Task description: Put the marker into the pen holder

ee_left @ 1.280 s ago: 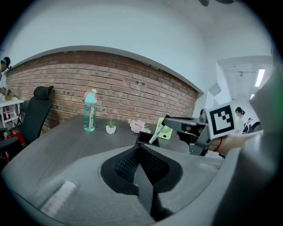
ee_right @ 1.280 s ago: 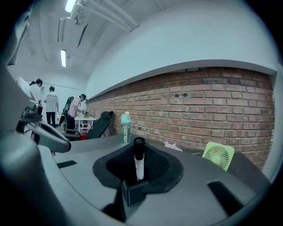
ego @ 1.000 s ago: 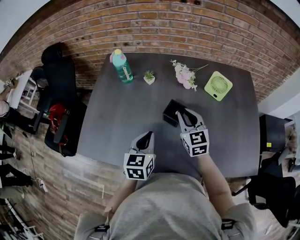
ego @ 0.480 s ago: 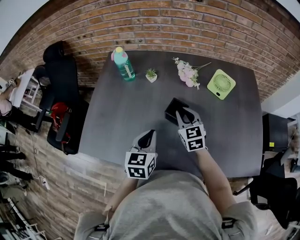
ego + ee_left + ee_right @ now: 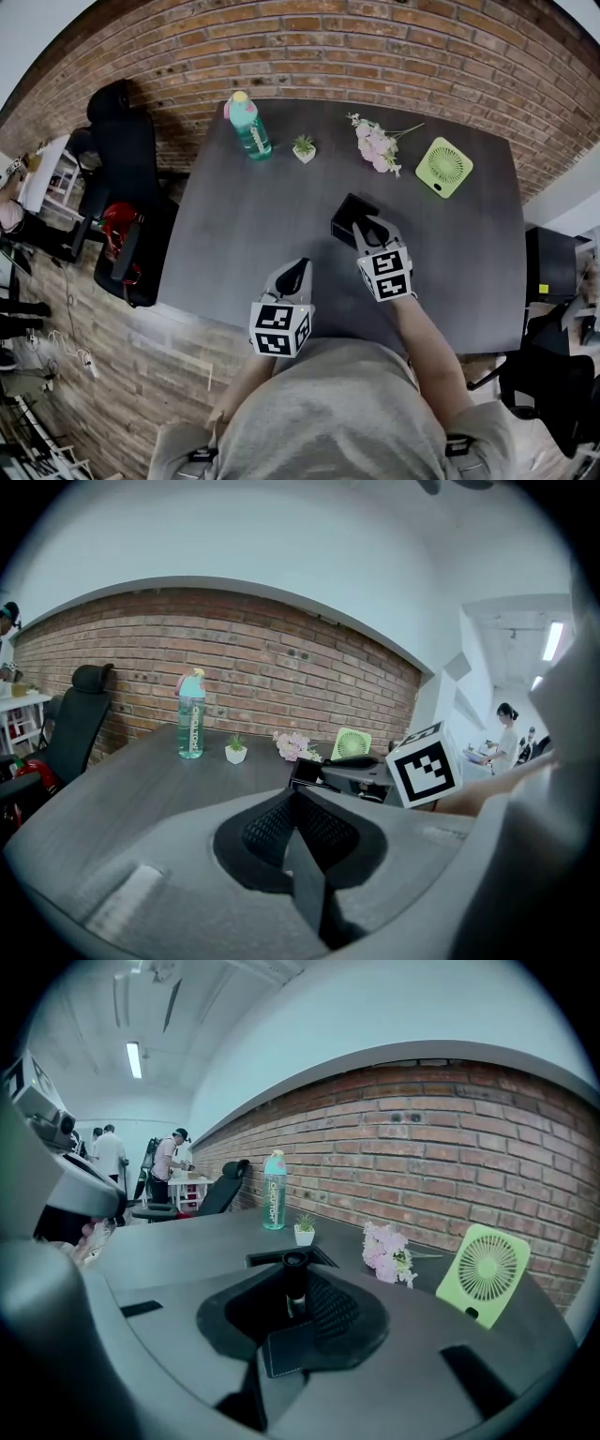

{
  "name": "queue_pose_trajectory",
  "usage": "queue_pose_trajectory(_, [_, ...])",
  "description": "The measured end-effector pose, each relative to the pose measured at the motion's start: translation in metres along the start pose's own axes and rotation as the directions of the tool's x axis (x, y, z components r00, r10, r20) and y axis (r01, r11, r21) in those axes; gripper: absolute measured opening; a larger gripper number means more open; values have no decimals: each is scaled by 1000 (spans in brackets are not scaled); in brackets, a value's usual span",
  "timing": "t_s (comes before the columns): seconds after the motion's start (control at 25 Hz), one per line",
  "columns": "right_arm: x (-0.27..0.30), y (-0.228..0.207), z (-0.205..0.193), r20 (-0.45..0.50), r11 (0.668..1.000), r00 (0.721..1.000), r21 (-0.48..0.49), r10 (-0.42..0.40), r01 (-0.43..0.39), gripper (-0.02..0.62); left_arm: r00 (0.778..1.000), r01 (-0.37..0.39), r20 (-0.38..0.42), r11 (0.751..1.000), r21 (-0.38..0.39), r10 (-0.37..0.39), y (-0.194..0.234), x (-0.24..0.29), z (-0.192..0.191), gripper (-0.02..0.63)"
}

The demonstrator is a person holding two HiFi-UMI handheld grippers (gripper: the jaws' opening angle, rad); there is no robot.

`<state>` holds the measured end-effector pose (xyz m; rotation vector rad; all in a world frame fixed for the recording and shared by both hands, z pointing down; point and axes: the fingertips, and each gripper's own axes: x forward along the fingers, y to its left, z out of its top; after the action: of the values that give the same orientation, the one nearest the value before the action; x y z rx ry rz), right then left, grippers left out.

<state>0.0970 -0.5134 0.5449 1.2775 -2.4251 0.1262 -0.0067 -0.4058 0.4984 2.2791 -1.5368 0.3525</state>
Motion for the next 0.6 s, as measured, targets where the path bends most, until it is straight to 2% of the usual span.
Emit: queue_pose_trajectory(0.6, [-12, 0, -10, -24, 1000, 1000, 29, -2, 3, 74, 999, 27, -19, 999, 23, -27, -9, -4, -7, 20])
